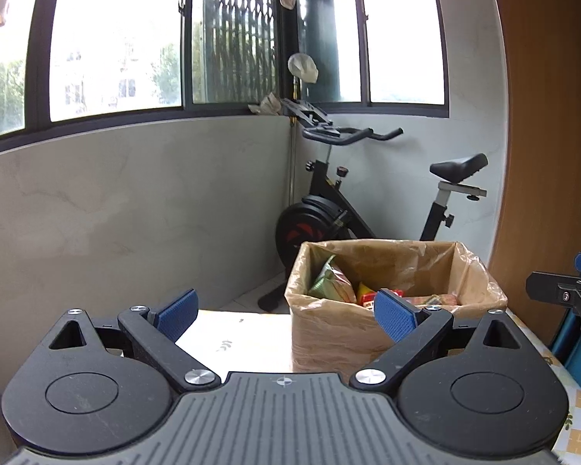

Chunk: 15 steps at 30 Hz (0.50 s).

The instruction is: Organize snacks

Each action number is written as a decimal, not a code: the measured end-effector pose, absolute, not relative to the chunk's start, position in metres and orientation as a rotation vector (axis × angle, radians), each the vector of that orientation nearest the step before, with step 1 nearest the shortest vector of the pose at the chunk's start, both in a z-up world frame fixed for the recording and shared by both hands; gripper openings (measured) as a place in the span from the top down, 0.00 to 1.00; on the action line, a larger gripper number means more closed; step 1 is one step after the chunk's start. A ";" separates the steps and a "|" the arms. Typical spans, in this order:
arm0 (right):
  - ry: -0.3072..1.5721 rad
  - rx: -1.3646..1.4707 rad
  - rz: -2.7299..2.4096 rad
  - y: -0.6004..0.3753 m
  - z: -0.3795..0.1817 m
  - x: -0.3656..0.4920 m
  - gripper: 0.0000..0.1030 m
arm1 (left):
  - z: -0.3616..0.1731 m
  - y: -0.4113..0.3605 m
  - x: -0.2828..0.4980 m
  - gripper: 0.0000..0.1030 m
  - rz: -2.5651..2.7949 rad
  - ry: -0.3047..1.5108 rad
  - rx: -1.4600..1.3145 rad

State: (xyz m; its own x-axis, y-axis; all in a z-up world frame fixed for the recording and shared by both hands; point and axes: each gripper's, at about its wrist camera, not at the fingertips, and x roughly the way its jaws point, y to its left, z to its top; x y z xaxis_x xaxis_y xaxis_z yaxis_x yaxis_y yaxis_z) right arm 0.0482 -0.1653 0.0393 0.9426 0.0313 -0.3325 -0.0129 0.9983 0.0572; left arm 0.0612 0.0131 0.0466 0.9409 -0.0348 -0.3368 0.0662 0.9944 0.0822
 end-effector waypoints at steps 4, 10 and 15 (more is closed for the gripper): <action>0.335 0.053 0.018 -0.164 0.044 0.044 0.00 | 0.051 0.017 0.056 0.04 -0.086 0.339 0.055; 0.318 0.066 0.023 -0.162 0.050 0.038 0.00 | 0.053 0.018 0.051 0.04 -0.062 0.317 0.075; 0.310 0.060 0.022 -0.159 0.053 0.035 0.00 | 0.057 0.022 0.050 0.04 -0.058 0.312 0.060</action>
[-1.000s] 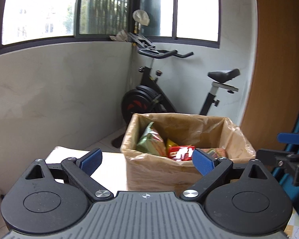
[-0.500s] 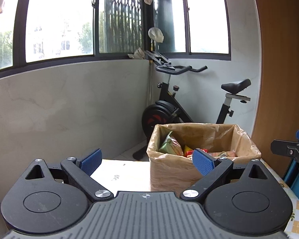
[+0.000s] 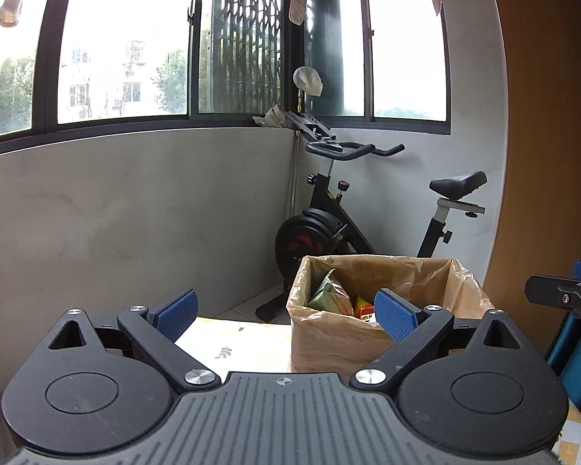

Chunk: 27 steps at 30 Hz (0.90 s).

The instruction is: Organize snacks

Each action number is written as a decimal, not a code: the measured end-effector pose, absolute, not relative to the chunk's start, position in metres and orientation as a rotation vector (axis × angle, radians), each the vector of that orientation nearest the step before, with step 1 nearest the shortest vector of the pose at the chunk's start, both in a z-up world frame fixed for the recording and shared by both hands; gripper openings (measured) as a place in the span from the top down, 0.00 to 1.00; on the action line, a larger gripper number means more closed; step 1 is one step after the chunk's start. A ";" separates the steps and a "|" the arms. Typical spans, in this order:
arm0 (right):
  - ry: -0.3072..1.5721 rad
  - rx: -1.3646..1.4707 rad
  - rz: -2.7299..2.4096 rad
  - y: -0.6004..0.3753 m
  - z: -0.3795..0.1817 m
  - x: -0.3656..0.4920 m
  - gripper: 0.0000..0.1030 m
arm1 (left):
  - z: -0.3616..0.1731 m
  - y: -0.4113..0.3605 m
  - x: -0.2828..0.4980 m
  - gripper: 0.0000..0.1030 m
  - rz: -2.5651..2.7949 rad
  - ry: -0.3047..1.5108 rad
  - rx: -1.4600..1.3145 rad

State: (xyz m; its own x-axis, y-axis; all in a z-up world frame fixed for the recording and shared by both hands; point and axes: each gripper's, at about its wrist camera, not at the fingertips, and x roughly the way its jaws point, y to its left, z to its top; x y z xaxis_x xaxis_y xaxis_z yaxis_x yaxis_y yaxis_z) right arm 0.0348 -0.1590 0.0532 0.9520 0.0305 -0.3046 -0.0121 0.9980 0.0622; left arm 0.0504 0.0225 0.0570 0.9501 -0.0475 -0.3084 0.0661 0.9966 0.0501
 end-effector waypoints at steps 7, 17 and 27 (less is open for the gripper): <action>0.311 0.062 0.020 -0.156 0.054 0.032 0.00 | 0.059 0.023 0.049 0.04 -0.057 0.307 0.070; 0.315 0.070 0.023 -0.159 0.053 0.035 0.00 | 0.058 0.025 0.049 0.04 -0.064 0.302 0.069; 0.312 0.074 0.019 -0.160 0.052 0.034 0.00 | 0.059 0.030 0.050 0.04 -0.066 0.304 0.064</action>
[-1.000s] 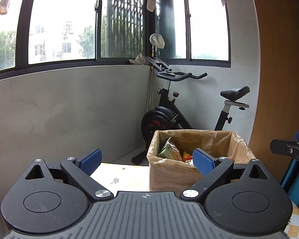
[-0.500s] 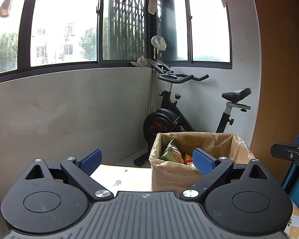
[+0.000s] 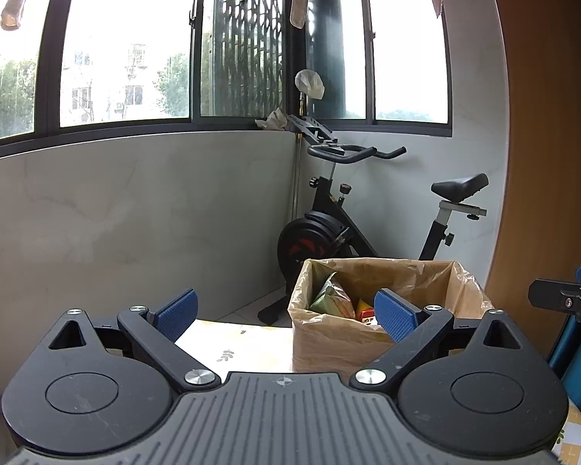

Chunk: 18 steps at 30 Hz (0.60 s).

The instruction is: Organize snacks

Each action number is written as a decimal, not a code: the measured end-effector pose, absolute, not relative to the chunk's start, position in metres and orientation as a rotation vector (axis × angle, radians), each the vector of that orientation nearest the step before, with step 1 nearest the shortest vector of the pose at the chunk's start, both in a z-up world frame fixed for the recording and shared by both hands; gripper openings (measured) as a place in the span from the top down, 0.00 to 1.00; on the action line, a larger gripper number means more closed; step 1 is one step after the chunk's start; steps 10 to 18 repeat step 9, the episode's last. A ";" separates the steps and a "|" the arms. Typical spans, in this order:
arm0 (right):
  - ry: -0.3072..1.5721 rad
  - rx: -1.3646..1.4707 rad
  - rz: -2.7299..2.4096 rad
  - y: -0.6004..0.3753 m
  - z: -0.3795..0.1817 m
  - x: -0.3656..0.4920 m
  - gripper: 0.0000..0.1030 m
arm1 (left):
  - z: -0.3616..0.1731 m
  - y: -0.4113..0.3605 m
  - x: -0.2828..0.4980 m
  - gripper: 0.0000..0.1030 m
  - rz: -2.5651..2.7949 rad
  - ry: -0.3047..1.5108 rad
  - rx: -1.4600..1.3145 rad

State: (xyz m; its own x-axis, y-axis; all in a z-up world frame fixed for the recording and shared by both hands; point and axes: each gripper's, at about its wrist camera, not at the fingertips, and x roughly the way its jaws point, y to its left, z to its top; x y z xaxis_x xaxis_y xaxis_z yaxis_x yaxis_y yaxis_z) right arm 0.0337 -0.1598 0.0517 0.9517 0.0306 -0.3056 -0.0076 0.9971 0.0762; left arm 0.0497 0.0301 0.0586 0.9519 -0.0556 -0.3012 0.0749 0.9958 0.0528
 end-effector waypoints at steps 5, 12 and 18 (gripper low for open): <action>0.318 0.073 0.019 -0.159 0.049 0.036 0.00 | 0.059 0.030 0.050 0.04 -0.067 0.305 0.064; 0.321 0.077 0.017 -0.161 0.048 0.037 0.00 | 0.058 0.032 0.052 0.04 -0.070 0.311 0.063; 0.321 0.077 0.017 -0.161 0.048 0.037 0.00 | 0.058 0.032 0.052 0.04 -0.070 0.311 0.063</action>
